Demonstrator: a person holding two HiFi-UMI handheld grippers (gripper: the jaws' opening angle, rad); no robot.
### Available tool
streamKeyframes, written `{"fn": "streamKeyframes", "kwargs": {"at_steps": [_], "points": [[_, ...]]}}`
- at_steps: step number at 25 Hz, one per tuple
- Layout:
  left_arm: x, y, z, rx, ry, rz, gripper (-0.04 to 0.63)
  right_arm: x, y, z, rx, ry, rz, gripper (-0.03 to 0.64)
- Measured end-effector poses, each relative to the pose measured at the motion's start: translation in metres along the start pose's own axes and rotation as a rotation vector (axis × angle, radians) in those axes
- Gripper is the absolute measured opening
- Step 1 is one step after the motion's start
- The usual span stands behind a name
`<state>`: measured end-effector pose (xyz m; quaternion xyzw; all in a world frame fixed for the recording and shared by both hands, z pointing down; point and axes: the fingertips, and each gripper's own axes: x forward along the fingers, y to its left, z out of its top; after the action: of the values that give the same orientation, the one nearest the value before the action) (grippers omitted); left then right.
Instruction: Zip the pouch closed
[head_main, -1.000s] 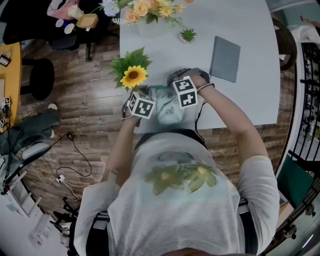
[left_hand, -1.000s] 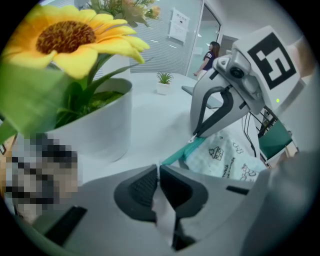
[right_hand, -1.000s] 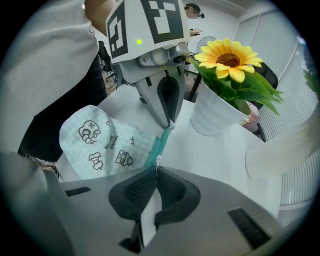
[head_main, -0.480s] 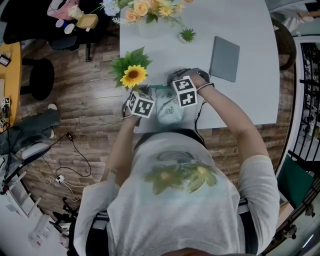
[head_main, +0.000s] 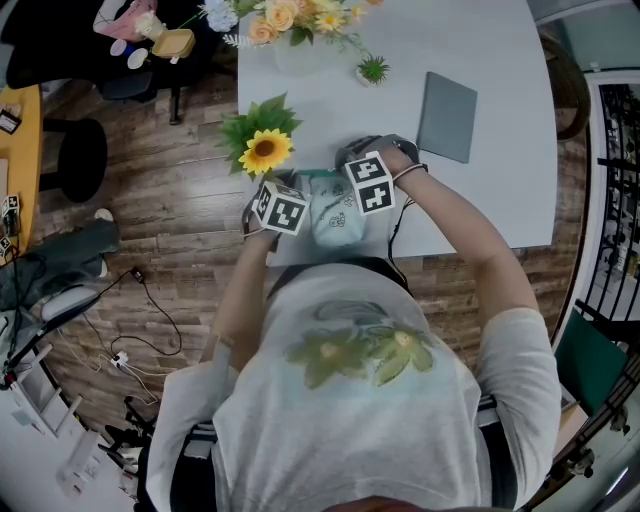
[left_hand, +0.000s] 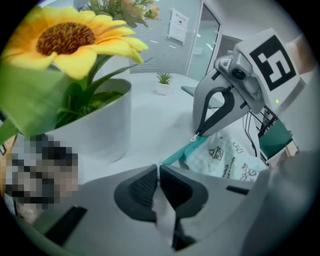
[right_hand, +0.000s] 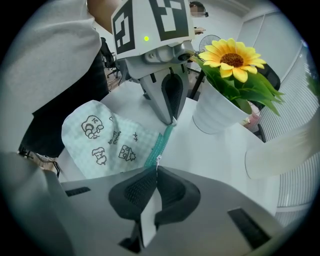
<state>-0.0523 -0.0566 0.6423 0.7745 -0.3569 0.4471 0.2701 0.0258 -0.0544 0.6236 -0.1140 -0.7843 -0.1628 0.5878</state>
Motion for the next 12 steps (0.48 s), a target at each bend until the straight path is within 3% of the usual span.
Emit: {"fn": "streamKeyframes", "kwargs": {"at_steps": [12], "points": [[-0.0002, 0.0002, -0.0006, 0.002, 0.000, -0.001, 0.023, -0.0017, 0.0052, -0.0090, 0.024, 0.007, 0.000, 0.018]]}}
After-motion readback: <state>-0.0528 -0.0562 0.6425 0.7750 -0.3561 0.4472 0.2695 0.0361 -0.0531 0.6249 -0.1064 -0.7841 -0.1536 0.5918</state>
